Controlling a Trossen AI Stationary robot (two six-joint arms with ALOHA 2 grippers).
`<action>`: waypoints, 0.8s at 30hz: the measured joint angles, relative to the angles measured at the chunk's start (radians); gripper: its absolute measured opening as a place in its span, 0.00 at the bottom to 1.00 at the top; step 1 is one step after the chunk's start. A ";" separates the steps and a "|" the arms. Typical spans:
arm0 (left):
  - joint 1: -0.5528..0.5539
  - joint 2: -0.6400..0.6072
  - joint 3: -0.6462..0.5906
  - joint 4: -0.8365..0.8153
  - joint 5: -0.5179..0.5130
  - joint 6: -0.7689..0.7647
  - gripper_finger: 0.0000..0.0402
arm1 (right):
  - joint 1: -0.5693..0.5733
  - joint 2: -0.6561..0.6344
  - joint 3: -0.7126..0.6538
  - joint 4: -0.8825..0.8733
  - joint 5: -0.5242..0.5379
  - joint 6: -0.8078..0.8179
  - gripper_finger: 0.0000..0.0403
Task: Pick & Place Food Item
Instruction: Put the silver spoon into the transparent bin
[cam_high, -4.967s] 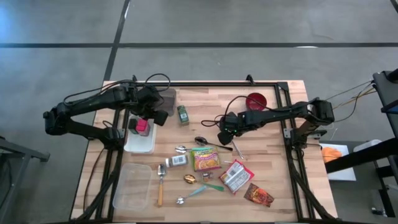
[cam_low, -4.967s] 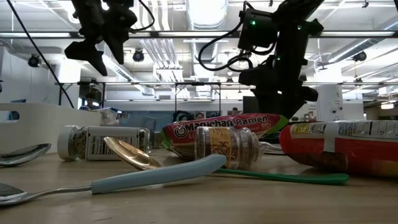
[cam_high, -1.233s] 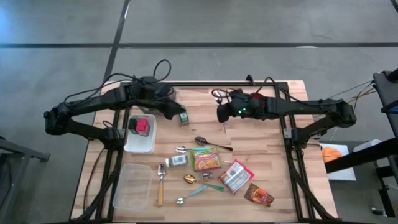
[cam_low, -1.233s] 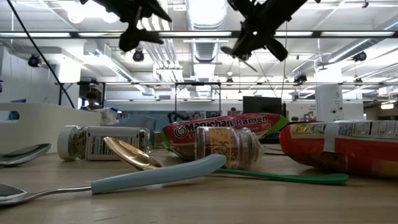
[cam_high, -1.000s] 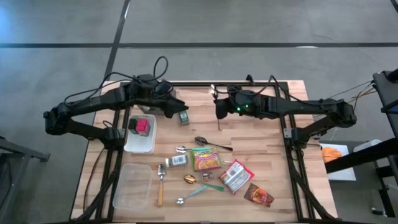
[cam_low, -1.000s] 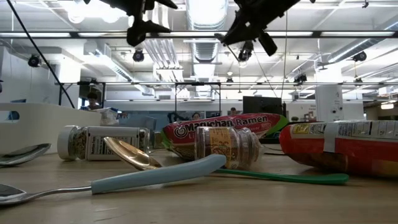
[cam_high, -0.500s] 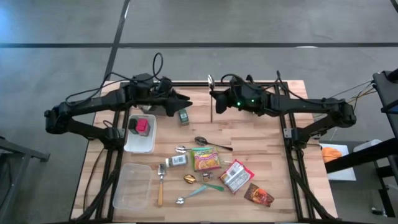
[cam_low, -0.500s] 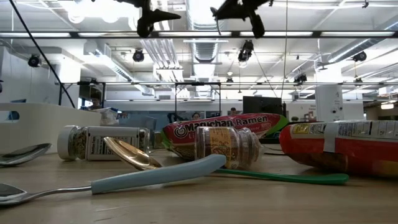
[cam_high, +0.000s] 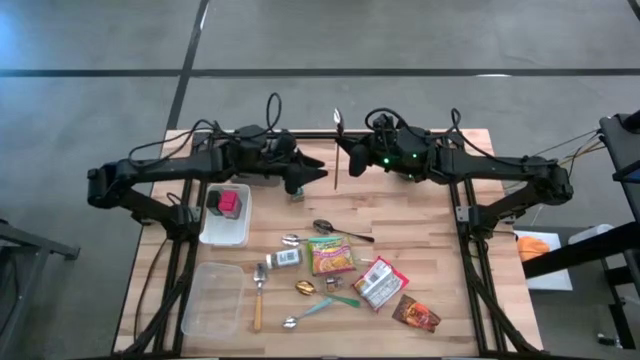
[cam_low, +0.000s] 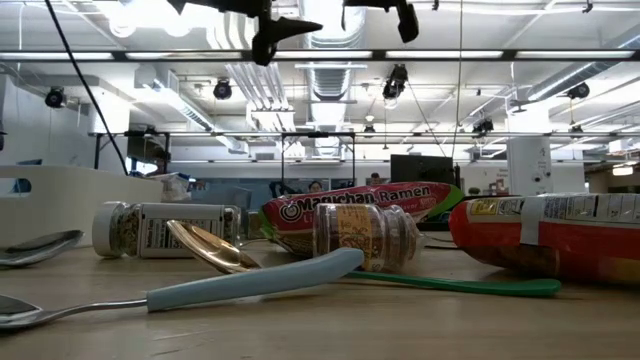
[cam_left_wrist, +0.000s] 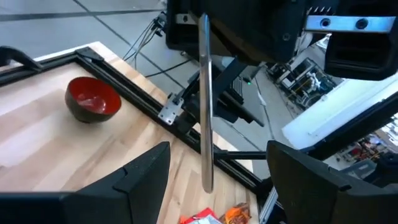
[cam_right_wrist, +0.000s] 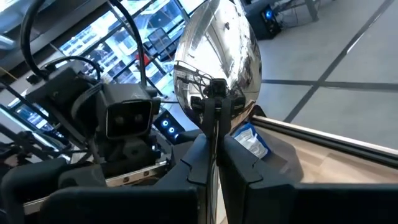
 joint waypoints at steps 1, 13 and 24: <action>0.000 0.006 0.001 0.021 0.000 -0.001 0.67 | 0.002 0.000 0.000 0.000 -0.003 0.000 0.02; 0.000 0.076 0.014 0.124 -0.008 -0.034 0.67 | 0.013 0.001 0.000 0.043 -0.046 0.000 0.02; 0.000 0.086 0.012 0.168 -0.008 -0.033 0.47 | 0.014 0.001 -0.002 0.046 -0.070 -0.004 0.02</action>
